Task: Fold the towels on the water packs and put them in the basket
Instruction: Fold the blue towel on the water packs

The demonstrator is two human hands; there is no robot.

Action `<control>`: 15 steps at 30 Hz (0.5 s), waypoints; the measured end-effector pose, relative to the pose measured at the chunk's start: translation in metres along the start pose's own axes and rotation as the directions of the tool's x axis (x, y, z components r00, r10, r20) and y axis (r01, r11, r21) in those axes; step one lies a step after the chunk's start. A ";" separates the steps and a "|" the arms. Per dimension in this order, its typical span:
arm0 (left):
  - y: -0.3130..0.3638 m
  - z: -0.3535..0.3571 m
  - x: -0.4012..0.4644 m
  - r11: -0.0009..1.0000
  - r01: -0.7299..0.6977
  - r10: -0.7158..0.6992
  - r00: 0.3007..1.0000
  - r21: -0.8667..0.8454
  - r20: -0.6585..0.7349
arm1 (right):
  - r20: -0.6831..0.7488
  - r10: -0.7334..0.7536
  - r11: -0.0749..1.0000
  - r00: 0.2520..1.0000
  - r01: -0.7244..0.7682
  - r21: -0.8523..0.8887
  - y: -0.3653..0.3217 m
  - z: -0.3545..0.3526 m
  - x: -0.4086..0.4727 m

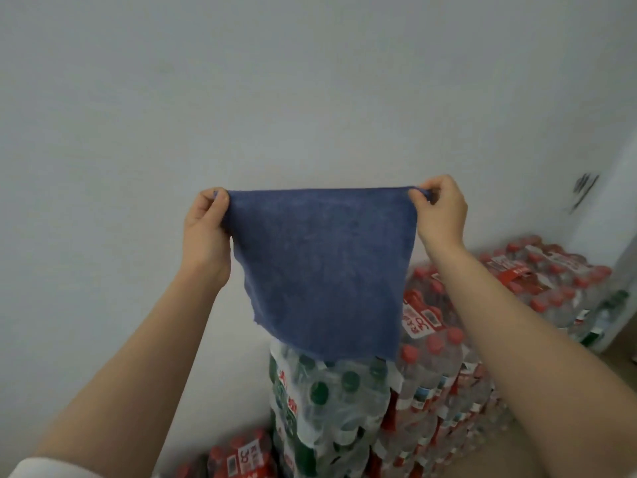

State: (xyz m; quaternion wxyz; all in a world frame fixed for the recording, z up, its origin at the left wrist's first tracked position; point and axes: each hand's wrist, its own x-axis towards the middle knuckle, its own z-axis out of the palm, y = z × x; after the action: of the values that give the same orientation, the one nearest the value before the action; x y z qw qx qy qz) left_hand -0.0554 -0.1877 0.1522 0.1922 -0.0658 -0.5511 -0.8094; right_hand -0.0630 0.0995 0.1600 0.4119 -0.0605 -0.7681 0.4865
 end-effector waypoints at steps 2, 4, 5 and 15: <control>-0.003 0.004 0.010 0.999 -0.043 0.043 0.998 -0.002 0.047 | -0.022 -0.053 0.998 0.998 0.054 0.045 -0.001 -0.003 0.016; -0.011 0.006 0.011 0.998 -0.056 0.055 0.995 0.019 0.088 | -0.016 -0.071 0.997 0.997 0.072 0.039 0.008 -0.009 0.020; -0.016 0.007 0.009 0.998 -0.048 0.043 0.993 0.041 0.107 | -0.008 -0.067 0.998 0.998 0.067 0.011 0.016 -0.013 0.018; -0.083 -0.015 -0.095 0.941 0.213 -0.238 0.969 0.264 0.064 | 0.322 0.130 0.972 0.938 -0.057 -0.226 0.100 -0.068 -0.073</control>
State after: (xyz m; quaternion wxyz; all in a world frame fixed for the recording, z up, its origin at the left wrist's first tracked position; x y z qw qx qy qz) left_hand 0.0011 -0.1519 0.0440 0.0787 -0.0155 -0.6629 -0.7444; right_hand 0.0007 0.1629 0.0508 0.2430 -0.0575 -0.8707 0.4236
